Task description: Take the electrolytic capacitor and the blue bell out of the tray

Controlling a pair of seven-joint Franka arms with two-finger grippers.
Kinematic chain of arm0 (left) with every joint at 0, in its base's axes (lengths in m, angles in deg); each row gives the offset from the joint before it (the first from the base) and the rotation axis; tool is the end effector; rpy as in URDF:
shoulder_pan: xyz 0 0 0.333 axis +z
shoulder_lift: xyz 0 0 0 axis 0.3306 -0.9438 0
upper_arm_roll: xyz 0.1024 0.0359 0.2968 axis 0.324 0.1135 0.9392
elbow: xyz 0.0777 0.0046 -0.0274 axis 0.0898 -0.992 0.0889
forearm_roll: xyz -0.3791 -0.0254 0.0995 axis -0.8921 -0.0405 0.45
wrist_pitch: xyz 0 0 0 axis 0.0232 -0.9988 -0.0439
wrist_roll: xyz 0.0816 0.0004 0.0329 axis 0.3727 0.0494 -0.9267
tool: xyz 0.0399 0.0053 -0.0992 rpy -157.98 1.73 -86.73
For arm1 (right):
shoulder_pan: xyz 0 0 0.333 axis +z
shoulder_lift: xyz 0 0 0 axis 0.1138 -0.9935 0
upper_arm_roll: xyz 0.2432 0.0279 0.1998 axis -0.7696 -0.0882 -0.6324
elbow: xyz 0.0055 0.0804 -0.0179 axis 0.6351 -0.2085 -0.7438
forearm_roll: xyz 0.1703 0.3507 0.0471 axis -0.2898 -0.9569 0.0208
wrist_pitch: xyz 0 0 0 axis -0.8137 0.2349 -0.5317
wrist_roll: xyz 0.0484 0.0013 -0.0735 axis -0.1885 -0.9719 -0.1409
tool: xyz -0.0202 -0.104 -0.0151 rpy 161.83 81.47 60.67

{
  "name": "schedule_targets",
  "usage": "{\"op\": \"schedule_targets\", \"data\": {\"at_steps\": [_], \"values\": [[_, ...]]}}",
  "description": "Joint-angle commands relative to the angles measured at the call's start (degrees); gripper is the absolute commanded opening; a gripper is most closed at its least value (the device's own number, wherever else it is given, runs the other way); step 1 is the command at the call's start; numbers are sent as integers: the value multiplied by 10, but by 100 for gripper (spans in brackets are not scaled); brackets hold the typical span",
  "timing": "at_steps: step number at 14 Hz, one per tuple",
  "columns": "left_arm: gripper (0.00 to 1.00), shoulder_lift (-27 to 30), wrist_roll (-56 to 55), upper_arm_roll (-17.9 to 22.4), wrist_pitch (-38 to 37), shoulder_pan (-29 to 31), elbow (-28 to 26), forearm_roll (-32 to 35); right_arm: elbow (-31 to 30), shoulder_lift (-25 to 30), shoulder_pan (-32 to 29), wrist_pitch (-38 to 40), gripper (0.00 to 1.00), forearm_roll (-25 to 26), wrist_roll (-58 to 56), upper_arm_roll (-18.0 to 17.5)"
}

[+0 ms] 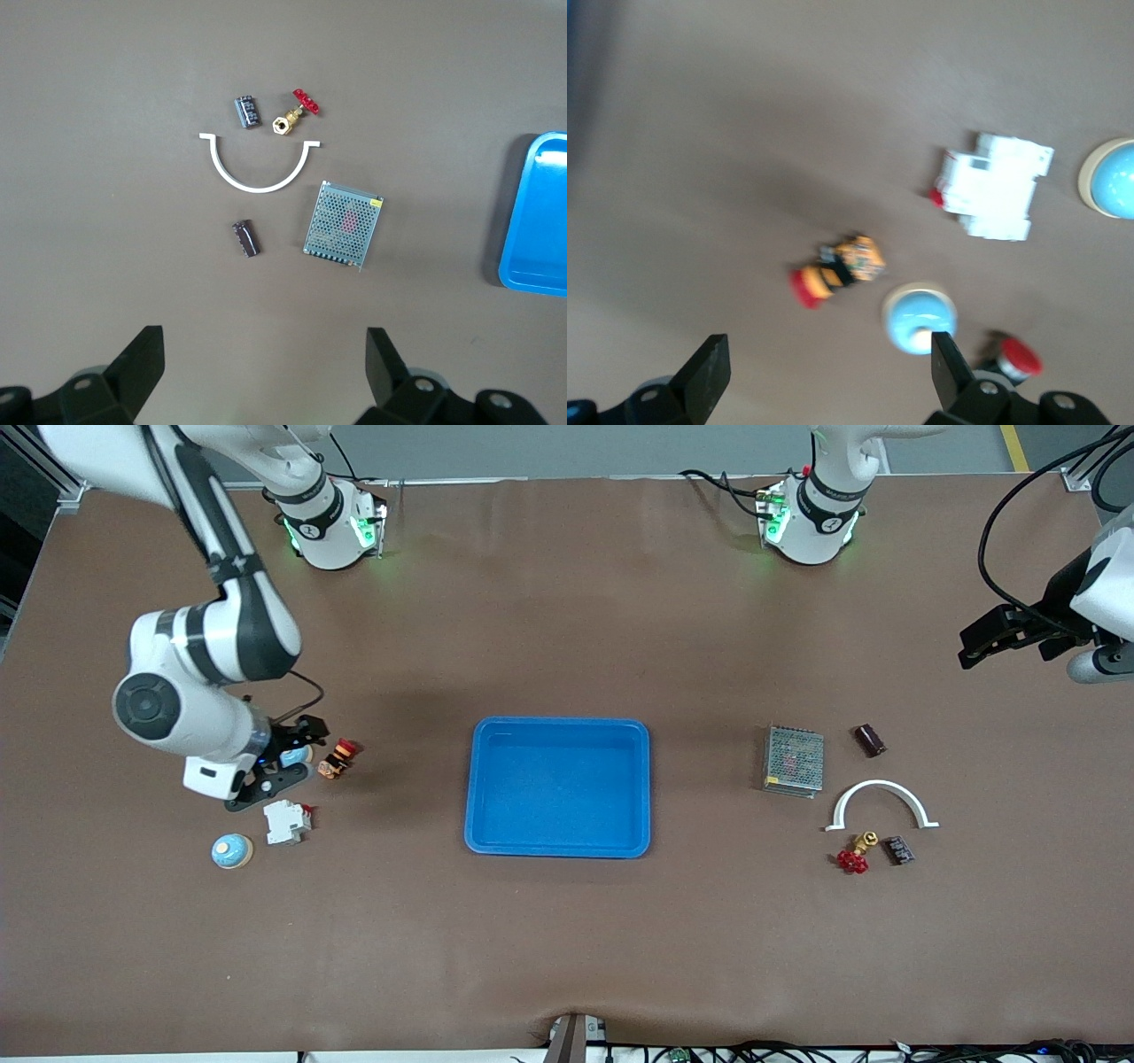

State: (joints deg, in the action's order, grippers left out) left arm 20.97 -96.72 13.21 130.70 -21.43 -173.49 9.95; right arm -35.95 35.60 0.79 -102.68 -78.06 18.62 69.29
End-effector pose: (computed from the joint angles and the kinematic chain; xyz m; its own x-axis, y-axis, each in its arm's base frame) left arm 0.5474 -0.0350 0.6248 0.9963 0.0854 -0.0063 0.0852 -0.9960 -0.0266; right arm 0.5825 0.1174 0.3493 0.8983 0.4019 -0.1773 0.4043 -0.9143 -0.0242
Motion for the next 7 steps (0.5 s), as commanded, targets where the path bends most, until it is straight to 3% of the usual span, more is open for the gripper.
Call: {"op": "schedule_targets", "data": {"at_steps": [1, 7], "values": [[100, 7, 2, -1, 2, 2, -3, -5, 50, 22, 55, 81, 100, 2, 113, 4], [100, 8, 2, -2, 3, 1, -11, -5, 282, 25, 86, 375, 100, 3, 169, 9]]}}
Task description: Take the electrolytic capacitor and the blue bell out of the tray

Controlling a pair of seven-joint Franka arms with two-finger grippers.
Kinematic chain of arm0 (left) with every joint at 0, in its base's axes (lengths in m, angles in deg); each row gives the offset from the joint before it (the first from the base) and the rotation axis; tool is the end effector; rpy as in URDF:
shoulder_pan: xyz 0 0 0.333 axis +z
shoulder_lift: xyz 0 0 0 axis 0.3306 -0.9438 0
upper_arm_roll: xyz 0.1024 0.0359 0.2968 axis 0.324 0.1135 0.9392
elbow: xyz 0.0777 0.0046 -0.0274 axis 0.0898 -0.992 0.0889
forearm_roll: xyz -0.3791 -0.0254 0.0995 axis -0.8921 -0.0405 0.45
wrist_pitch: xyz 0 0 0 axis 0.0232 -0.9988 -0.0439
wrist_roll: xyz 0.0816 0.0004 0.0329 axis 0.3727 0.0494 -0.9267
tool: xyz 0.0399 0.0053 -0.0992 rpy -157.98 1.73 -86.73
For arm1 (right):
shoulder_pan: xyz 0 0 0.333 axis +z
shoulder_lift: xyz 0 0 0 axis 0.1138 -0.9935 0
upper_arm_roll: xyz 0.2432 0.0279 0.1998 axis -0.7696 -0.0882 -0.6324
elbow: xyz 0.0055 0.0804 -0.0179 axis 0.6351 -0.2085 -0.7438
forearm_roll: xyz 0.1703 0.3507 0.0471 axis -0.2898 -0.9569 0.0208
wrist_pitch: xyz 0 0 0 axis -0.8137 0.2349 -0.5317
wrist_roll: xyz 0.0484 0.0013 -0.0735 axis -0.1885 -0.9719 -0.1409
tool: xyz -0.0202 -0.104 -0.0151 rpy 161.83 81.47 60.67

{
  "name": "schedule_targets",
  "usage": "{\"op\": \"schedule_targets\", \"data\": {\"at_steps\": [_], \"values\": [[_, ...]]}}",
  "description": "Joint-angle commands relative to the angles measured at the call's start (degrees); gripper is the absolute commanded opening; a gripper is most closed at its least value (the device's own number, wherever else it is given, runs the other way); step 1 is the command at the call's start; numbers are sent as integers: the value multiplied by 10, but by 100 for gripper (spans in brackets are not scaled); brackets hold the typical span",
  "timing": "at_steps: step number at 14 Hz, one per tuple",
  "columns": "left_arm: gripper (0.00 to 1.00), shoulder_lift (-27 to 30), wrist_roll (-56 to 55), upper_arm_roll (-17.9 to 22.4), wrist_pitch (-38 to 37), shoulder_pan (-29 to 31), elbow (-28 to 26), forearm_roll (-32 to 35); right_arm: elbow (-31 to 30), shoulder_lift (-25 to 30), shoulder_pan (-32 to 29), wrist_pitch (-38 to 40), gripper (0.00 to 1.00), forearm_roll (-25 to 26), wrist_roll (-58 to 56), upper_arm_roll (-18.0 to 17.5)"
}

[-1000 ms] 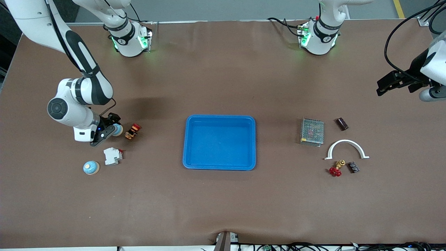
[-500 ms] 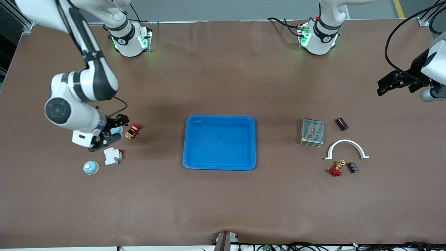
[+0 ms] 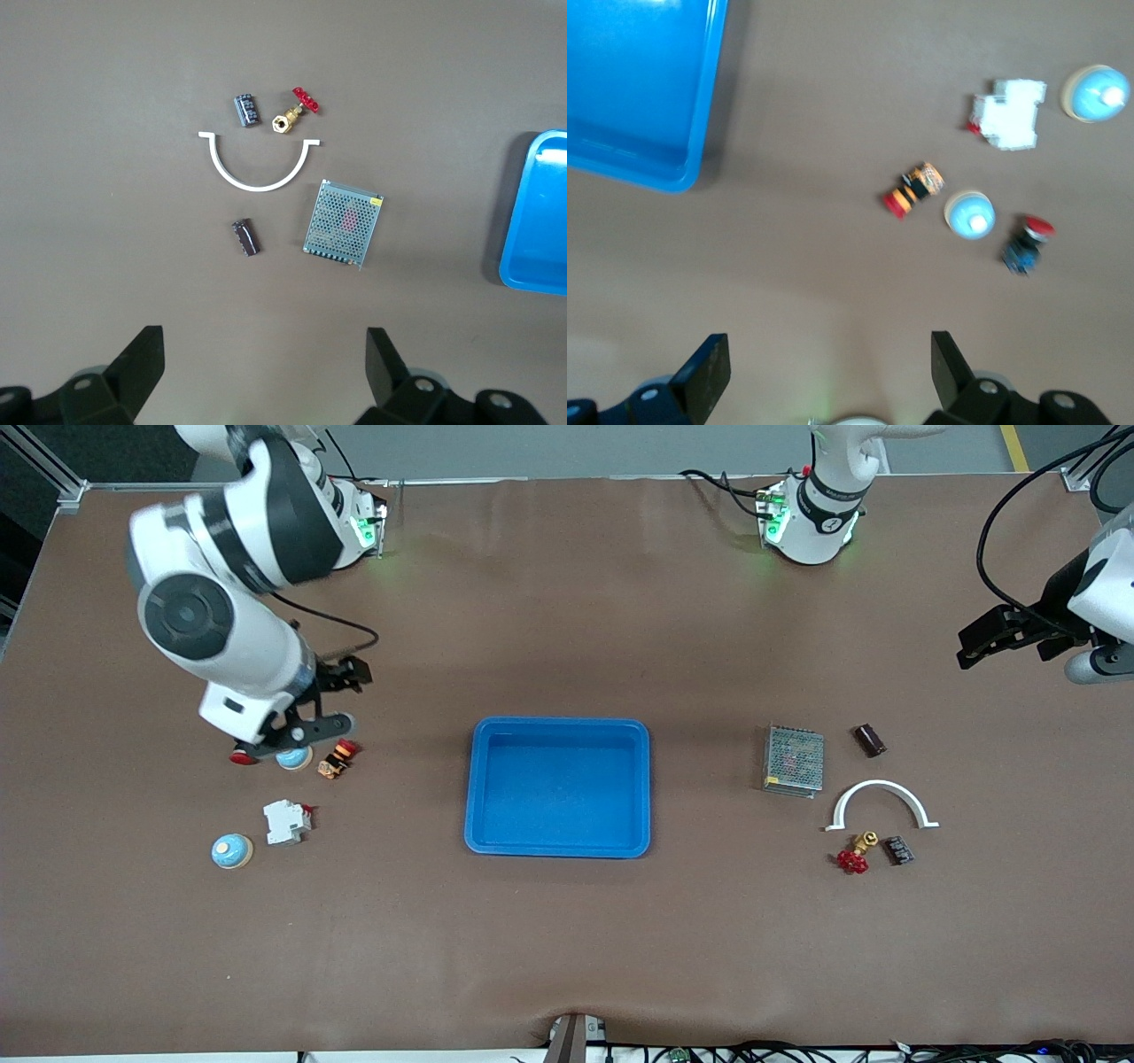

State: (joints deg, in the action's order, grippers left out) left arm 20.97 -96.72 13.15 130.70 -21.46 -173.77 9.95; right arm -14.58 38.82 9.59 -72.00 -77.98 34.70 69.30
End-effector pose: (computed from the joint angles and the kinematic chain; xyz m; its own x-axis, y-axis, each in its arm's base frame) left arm 0.5472 -0.0358 0.6225 0.9964 0.0838 -0.0111 0.0835 -0.9961 -0.0274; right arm 0.5577 0.2006 0.5164 0.9257 0.2549 -0.2794 0.2781 -0.9594 0.0462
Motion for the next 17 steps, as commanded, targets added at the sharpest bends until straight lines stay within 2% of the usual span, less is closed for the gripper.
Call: {"op": "schedule_targets", "data": {"at_steps": [1, 5, 8, 13, 17], "values": [[100, 8, 3, -2, 4, 1, -8, -5, 87, -4, -6, 91, 100, 7, 9, 11], [100, 11, 3, -2, 8, 2, -18, -5, 128, 19, -70, 115, 100, 8, -8, 47], [100, 12, 3, -2, 8, 3, -20, -5, 163, 14, -138, 96, 100, 9, -105, 47], [100, 11, 3, -2, 9, 4, -20, -5, 159, -3, -174, -16, 100, 7, -104, 54], [100, 12, 3, -2, 13, 4, -21, -5, 114, 6, -169, -21, 100, 5, -102, 54]]}}
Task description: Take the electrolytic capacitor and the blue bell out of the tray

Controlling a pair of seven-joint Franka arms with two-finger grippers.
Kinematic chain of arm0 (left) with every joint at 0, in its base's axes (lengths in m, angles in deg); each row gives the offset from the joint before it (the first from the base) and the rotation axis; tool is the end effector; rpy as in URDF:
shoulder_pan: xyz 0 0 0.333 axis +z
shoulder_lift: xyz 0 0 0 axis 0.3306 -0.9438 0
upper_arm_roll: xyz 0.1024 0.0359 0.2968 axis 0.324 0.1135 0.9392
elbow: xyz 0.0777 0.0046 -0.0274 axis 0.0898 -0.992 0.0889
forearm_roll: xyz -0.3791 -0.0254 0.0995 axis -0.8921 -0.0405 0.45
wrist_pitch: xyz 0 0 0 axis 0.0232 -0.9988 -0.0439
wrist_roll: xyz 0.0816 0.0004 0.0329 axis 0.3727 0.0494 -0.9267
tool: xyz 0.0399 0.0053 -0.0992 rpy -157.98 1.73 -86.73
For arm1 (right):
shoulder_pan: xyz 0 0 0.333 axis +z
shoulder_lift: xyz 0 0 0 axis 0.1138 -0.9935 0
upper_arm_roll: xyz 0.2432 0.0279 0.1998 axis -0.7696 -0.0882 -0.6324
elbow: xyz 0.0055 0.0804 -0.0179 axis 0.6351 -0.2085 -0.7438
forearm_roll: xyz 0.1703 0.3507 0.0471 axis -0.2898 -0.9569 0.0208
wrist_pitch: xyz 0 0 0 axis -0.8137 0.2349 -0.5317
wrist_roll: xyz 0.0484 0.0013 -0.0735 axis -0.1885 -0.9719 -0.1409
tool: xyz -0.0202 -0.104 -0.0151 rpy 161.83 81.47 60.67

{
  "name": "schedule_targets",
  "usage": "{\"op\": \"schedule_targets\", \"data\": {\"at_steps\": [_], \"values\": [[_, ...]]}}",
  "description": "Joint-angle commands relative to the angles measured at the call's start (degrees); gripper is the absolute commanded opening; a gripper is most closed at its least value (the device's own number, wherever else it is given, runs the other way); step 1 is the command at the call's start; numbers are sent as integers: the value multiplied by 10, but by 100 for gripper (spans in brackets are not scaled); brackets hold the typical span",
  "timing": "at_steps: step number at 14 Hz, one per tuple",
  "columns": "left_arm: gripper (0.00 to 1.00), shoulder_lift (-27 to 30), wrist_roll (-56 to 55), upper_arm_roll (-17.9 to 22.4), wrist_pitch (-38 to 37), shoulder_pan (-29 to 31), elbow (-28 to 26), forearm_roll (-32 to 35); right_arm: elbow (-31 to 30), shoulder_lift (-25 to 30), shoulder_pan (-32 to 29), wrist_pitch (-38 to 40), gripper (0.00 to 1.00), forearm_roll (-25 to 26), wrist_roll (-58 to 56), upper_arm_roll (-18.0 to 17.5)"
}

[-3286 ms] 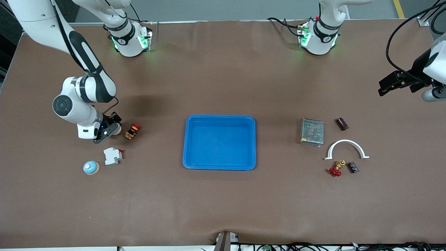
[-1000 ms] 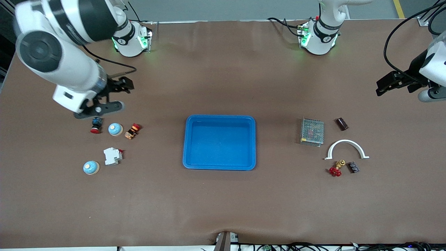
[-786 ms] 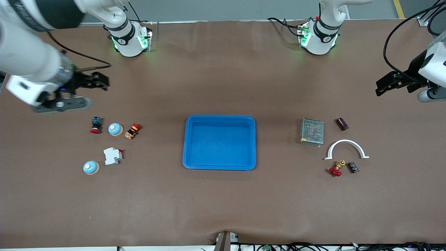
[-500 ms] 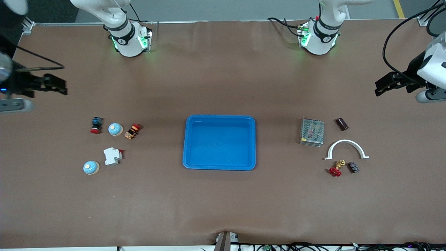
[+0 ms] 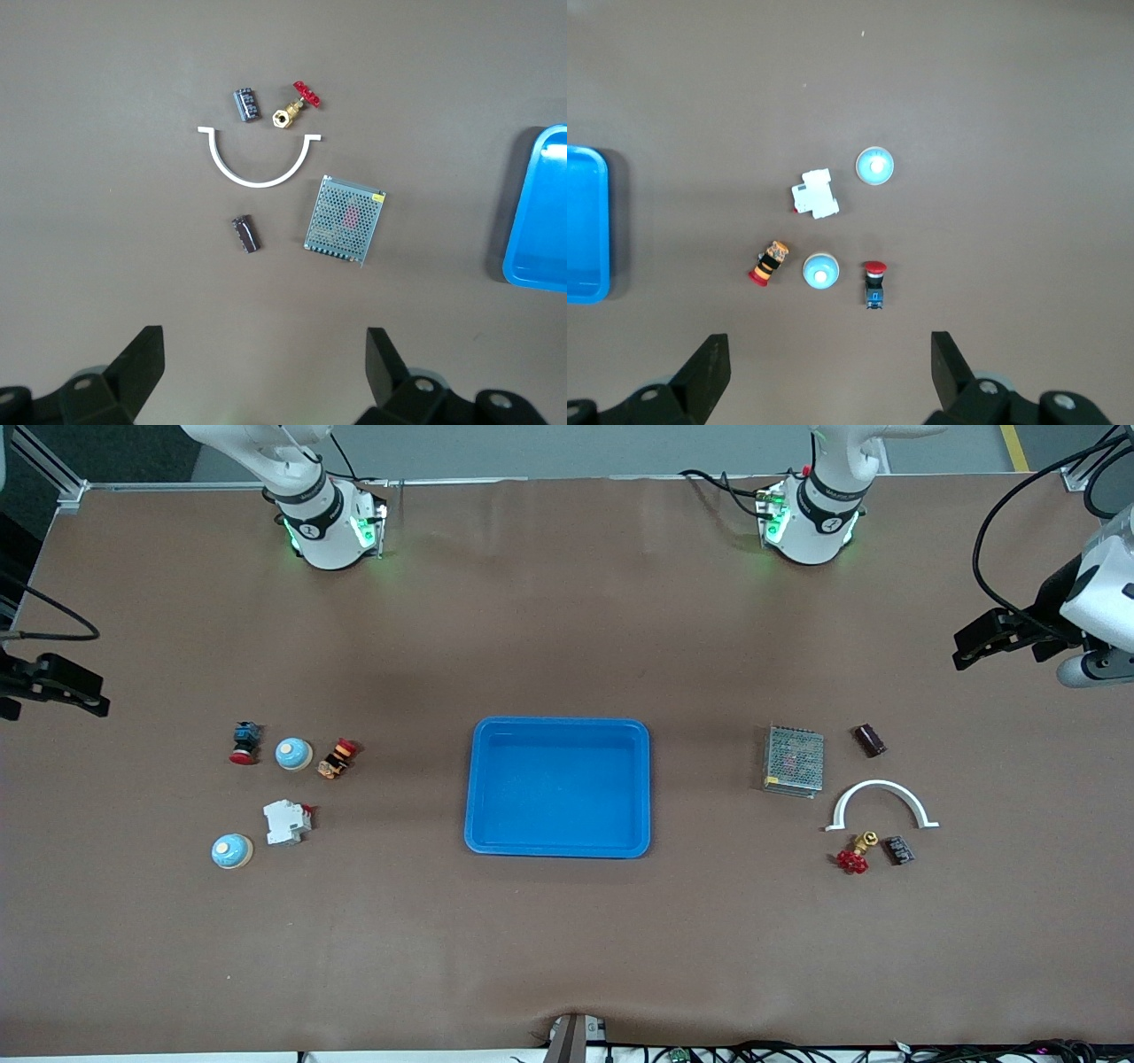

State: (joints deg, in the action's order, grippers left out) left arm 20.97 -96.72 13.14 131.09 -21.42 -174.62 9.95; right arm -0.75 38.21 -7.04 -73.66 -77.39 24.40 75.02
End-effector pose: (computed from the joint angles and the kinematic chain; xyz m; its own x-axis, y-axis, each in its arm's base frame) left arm 0.5475 -0.0356 0.6161 0.9963 0.0842 -0.0191 0.0836 -0.9961 -0.0286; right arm 0.6116 -0.0226 0.6220 0.9977 0.0595 -0.0319 0.0610 -0.9968 0.0509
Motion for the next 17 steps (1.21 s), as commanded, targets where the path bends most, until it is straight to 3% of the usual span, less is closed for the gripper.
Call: {"op": "schedule_targets", "data": {"at_steps": [1, 4, 7, 17], "values": [[100, 12, 3, -2, 11, 3, -12, -4, -32, 19, -3, -3, 100, -1, 1, -4], [100, 12, 3, -2, 11, 4, -11, -4, -92, 72, -1, -21, 100, -5, 12, -4], [100, 12, 3, -1, 10, 4, -11, -4, -207, 153, 3, -80, 100, -7, 52, -7], [100, 23, 16, 3, -9, 6, 14, -5, -198, 155, 2, -91, 100, -11, 52, -8]]}}
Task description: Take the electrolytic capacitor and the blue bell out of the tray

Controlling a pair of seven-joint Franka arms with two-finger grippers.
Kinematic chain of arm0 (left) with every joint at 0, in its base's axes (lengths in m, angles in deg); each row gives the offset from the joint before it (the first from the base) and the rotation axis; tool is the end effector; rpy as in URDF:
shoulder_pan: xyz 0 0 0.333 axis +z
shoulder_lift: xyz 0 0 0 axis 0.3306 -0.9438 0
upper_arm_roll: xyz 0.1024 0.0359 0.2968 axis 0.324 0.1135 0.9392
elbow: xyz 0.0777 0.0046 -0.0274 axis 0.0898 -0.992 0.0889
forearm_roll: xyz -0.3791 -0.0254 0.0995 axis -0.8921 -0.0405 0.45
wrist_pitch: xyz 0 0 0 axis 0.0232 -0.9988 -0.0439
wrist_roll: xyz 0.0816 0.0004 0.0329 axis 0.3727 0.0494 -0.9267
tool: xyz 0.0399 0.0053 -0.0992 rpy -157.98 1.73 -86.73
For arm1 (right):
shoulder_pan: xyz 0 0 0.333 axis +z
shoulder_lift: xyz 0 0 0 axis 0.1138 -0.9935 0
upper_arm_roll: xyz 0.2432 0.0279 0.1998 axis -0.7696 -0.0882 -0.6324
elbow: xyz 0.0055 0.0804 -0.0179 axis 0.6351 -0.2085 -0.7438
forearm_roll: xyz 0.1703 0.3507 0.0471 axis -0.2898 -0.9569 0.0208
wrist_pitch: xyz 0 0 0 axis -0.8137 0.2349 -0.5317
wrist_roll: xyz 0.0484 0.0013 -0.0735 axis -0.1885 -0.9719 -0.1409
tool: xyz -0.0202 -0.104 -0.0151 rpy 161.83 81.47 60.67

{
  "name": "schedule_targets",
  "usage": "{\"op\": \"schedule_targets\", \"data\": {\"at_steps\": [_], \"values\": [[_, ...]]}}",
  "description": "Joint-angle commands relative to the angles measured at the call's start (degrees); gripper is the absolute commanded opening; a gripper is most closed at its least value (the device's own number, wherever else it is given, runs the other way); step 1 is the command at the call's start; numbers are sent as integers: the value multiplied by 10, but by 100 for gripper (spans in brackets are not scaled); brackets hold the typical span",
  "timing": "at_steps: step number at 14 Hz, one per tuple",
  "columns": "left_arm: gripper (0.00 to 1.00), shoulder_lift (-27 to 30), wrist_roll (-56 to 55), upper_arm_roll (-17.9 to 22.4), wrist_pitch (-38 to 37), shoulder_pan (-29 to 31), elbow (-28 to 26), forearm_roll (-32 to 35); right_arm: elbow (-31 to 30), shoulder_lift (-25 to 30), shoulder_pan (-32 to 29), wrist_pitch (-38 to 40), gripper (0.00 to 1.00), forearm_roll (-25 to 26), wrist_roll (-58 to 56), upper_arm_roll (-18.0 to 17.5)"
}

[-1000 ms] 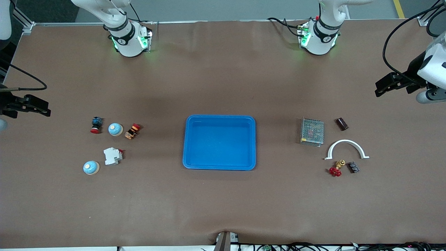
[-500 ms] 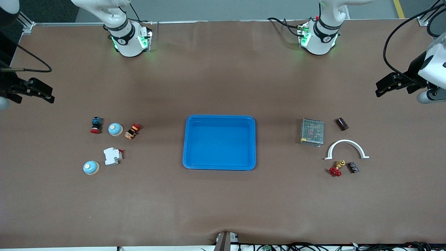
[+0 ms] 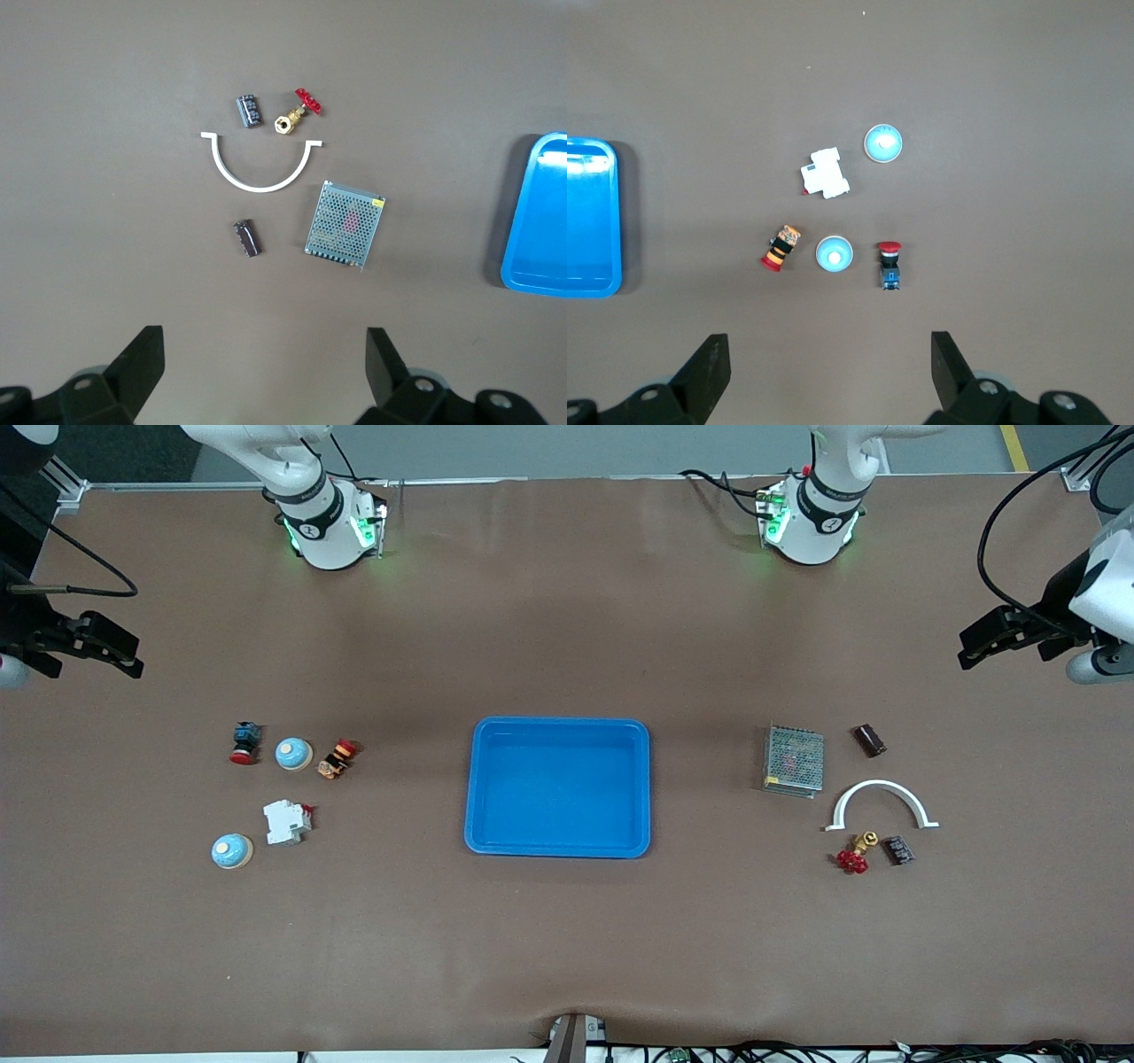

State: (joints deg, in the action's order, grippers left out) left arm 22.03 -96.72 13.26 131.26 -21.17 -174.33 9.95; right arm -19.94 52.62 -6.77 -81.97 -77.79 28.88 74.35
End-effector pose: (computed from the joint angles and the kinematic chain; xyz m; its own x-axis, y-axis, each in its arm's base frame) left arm 0.5428 -0.0319 0.6288 0.9959 0.0905 0.0072 0.0907 -0.9956 -0.0251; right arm 0.5492 -0.0121 0.6236 0.9994 0.0041 0.0338 0.0027 -0.9991 0.0424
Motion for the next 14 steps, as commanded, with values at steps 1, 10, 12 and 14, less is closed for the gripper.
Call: {"op": "schedule_targets", "data": {"at_steps": [1, 10, 12, 14], "values": [[100, 6, 14, 2, -11, 3, 12, -5, -6, 11, 1, -8, 100, -7, 7, -1], [100, 4, 13, 0, -19, 3, 18, -5, 7, 12, -1, -7, 100, -16, 9, 0], [100, 4, 13, 0, -19, 2, 19, -5, 7, 12, -3, -6, 100, -24, 9, 1], [100, 5, 11, 0, -20, 2, 19, -5, 7, 12, -4, -5, 100, -30, 8, 1]]}}
